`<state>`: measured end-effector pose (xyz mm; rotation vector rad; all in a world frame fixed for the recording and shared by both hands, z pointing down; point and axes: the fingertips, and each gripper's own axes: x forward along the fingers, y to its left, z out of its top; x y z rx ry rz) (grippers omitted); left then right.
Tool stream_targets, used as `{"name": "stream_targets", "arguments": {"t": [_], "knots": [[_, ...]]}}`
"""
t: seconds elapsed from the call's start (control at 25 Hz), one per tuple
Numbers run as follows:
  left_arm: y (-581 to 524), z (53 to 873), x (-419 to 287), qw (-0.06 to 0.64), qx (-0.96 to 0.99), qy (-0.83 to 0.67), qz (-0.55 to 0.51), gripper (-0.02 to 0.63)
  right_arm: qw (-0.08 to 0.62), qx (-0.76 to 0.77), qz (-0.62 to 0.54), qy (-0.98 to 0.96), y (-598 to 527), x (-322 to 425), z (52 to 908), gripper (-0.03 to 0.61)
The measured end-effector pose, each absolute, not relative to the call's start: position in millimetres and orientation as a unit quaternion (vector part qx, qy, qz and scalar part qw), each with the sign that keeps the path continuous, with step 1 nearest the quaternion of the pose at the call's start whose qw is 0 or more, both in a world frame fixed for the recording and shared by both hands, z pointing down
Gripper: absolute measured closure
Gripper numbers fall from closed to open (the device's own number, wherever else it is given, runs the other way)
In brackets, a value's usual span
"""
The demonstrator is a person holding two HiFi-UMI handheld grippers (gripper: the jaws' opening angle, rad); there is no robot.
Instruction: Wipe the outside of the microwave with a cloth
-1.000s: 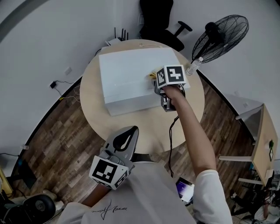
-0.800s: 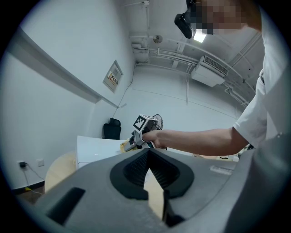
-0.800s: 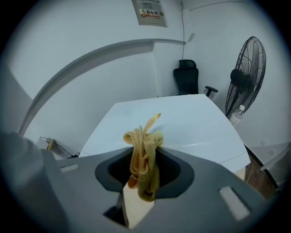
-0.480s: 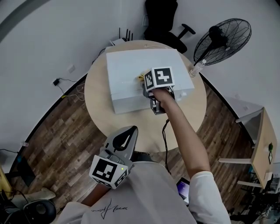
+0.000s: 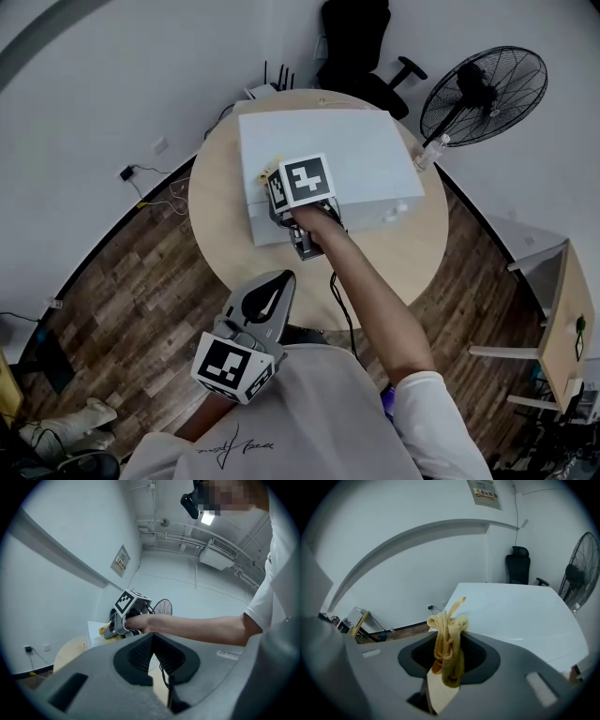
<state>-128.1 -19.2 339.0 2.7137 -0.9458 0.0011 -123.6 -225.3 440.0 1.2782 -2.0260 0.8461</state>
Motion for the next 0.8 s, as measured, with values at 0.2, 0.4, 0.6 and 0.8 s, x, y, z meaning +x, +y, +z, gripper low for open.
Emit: {"name": "stream_targets", "arguments": {"t": [0.2, 0.4, 0.6, 0.8], "knots": [[-26.6, 339.4, -139.3, 0.133, 0.930, -0.343, -0.001, 0.620, 0.300, 0.451, 0.311, -0.781, -225.5, -157.4, 440.1, 0.456], [-30.7, 340.9, -145.8, 0.133, 0.923, -0.361, 0.001, 0.620, 0.294, 0.427, 0.307, -0.798, -224.2, -178.2, 438.5, 0.456], [-30.3, 340.7, -147.1, 0.134, 0.919, -0.371, 0.001, 0.620, 0.267, 0.398, 0.306, -0.823, -216.0, -195.2, 433.2, 0.456], [-36.2, 339.6, -147.6, 0.133, 0.915, -0.380, 0.003, 0.620, 0.191, 0.365, 0.330, -0.849, -211.4, -191.3, 415.4, 0.445]]}}
